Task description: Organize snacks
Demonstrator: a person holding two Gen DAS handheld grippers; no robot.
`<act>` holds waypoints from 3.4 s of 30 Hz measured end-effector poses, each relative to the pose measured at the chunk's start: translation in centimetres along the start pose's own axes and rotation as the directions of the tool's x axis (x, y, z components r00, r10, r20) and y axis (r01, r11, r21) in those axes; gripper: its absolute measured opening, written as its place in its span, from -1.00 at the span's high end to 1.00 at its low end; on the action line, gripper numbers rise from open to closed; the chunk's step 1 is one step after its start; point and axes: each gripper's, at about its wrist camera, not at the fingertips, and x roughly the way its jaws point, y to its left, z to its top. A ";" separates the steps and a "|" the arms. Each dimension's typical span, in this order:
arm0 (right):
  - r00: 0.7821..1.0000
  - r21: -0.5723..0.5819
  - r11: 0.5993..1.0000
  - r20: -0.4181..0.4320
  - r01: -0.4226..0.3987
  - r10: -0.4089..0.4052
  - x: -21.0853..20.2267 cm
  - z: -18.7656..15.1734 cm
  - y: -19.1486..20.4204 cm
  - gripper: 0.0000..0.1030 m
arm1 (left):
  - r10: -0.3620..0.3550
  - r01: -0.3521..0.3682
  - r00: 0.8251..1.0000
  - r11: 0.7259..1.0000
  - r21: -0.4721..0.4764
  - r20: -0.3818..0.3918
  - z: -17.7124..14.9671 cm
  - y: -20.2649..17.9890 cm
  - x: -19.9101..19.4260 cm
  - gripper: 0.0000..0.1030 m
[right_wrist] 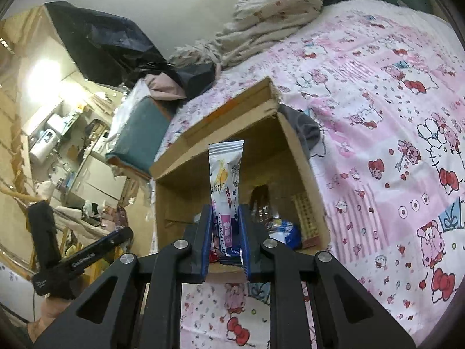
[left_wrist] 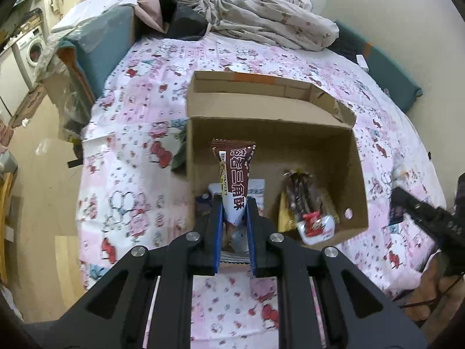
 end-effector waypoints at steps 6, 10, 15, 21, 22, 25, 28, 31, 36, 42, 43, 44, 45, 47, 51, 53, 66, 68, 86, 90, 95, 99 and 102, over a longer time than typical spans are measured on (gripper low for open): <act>0.998 0.010 0.999 -0.046 0.048 -0.048 2.2 0.3 -0.8 0.64 | -0.027 0.027 0.999 1.000 0.003 -0.046 0.7 -2.1 3.2 0.77; 0.993 -0.023 0.996 -0.078 0.090 -0.091 3.6 0.4 -0.6 0.64 | -0.034 0.035 0.995 0.999 0.008 -0.096 0.6 -3.3 5.7 0.77; 0.982 -0.027 0.990 -0.127 0.138 -0.141 5.2 0.0 -1.0 0.63 | -0.032 0.034 0.990 0.999 0.010 -0.135 0.1 -4.3 7.9 0.77; 0.969 -0.029 0.984 -0.169 0.177 -0.179 6.4 -0.5 -1.6 0.63 | -0.012 0.017 0.985 0.999 0.029 -0.173 -0.6 -4.8 10.2 0.77; 0.968 -0.027 0.983 -0.173 0.183 -0.185 6.5 -0.5 -1.8 0.63 | -0.009 0.016 0.985 0.999 0.037 -0.175 -0.9 -4.9 10.5 0.76; 0.964 -0.021 0.982 -0.184 0.189 -0.190 6.7 -0.7 -1.9 0.63 | -0.005 0.014 0.983 0.999 0.046 -0.184 -1.2 -4.9 11.3 0.76; 0.964 -0.023 0.982 -0.186 0.190 -0.191 6.8 -0.7 -1.8 0.62 | -0.005 0.013 0.983 0.999 0.044 -0.185 -1.3 -4.8 11.5 0.74; 0.963 -0.030 0.980 -0.183 0.196 -0.198 6.7 -0.8 -1.6 0.58 | -0.006 0.012 0.985 0.999 0.035 -0.175 -1.3 -4.7 11.5 0.74; 0.966 -0.051 0.979 -0.162 0.197 -0.203 6.5 -0.8 -1.0 0.57 | -0.007 0.015 0.982 0.999 0.045 -0.190 -1.4 -4.6 11.2 0.56; 0.970 -0.047 0.981 -0.149 0.187 -0.192 6.4 -0.5 -0.8 0.46 | 0.016 -0.010 0.992 0.999 0.050 -0.124 -1.1 -4.4 9.5 -0.33; 0.970 -0.041 0.981 -0.145 0.189 -0.194 6.3 -0.5 -0.8 0.37 | 0.017 -0.011 0.994 0.998 0.056 -0.108 -1.1 -4.4 9.1 -0.35; 0.972 -0.034 0.982 -0.139 0.188 -0.191 6.2 -0.5 -0.8 0.02 | 0.015 -0.009 0.995 0.998 0.058 -0.100 -1.0 -4.4 8.8 -0.36; 0.975 -0.025 0.983 -0.123 0.182 -0.184 5.9 -0.4 -0.8 -0.36 | 0.012 -0.007 0.995 0.998 0.059 -0.094 -0.9 -4.4 8.6 -0.36; 0.979 -0.023 0.983 -0.090 0.184 -0.185 5.5 -0.2 -0.7 -0.58 | 0.007 -0.003 0.996 0.998 0.056 -0.087 -0.8 -4.4 8.1 -0.36; 0.988 -0.019 0.988 -0.032 0.152 -0.152 4.4 0.2 -0.1 -0.62 | 0.012 -0.011 0.999 0.999 0.046 -0.032 -0.6 -3.9 6.4 -0.35; 0.990 -0.022 0.990 0.003 0.142 -0.142 3.6 0.3 0.3 -0.65 | 0.017 -0.017 1.000 0.999 0.039 -0.002 -0.5 -3.4 5.3 -0.36; 0.960 -0.191 0.965 0.248 0.177 -0.128 -3.4 -2.3 5.6 -0.91 | 0.050 -0.052 0.990 0.999 0.011 0.135 -2.2 0.1 -2.0 -0.36; 0.944 -0.218 0.949 0.290 0.228 -0.160 -4.2 -3.2 6.4 -0.99 | 0.046 -0.048 0.989 0.999 0.014 0.142 -2.8 0.4 -2.8 -0.36; 0.931 -0.256 0.917 0.280 0.306 -0.233 -4.5 -9.5 8.0 -1.00 | 0.094 -0.092 0.976 0.996 -0.022 0.196 -8.8 2.6 -6.2 -0.99; 0.933 -0.284 0.903 0.259 0.321 -0.250 -3.2 -9.6 8.2 -1.00 | 0.095 -0.095 0.972 0.995 -0.009 0.215 -8.7 2.2 -6.1 -0.99; 0.925 -0.303 0.886 0.262 0.350 -0.276 -2.3 -9.7 8.4 -1.00 | 0.078 -0.080 0.974 0.997 0.000 0.213 -8.8 1.9 -6.0 -0.99; 0.926 -0.298 0.887 0.250 0.352 -0.283 -1.8 -9.6 8.2 -1.00 | 0.066 -0.065 0.977 0.998 -0.011 0.201 -8.7 2.0 -5.8 -0.99; 0.924 -0.303 0.884 0.251 0.357 -0.287 -1.7 -9.6 8.2 -1.00 | 0.068 -0.067 0.976 0.998 -0.015 0.205 -8.7 2.1 -5.9 -0.99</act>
